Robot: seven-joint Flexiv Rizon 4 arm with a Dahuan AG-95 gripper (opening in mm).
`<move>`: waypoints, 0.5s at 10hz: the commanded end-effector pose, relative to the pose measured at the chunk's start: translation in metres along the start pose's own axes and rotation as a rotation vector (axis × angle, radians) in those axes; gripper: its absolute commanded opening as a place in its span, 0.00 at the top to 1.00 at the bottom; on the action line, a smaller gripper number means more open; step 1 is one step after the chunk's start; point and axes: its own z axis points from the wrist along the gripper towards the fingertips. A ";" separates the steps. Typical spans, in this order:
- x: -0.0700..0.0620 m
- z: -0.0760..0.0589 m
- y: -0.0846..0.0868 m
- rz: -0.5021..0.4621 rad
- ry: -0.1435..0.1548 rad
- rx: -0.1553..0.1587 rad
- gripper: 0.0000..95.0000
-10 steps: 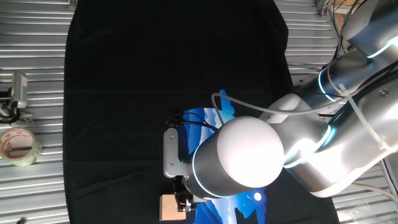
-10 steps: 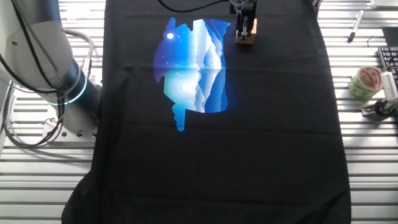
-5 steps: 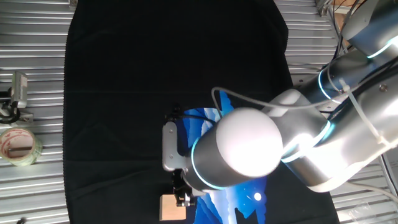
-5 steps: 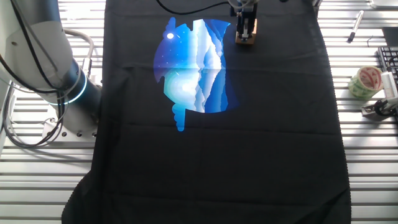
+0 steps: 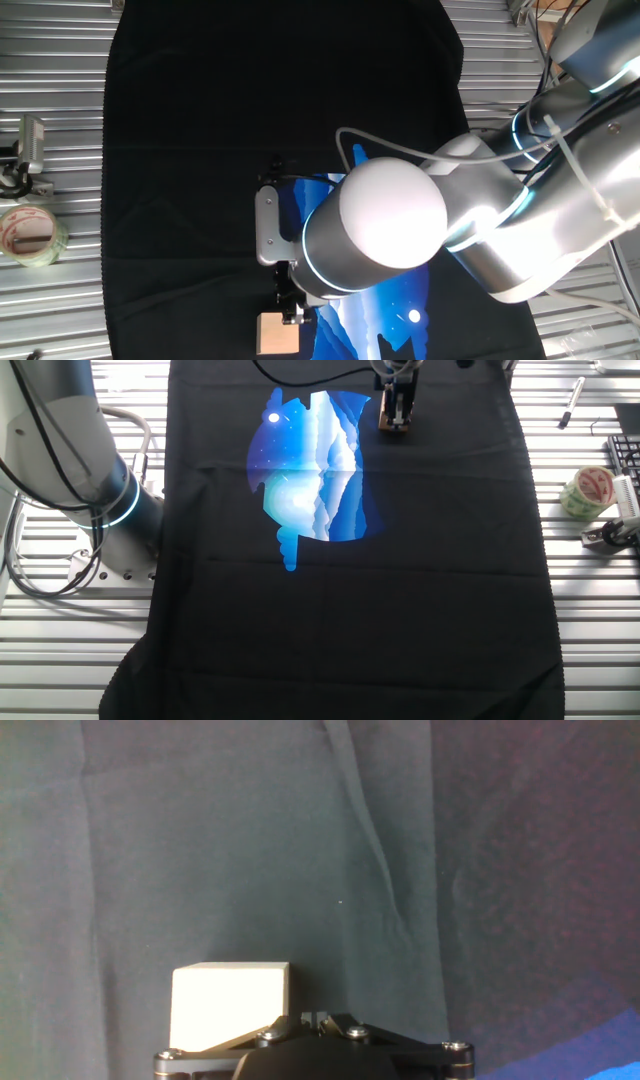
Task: Approach and touch the side of the small block
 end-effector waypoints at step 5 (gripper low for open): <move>0.001 -0.009 0.002 0.004 0.024 -0.005 1.00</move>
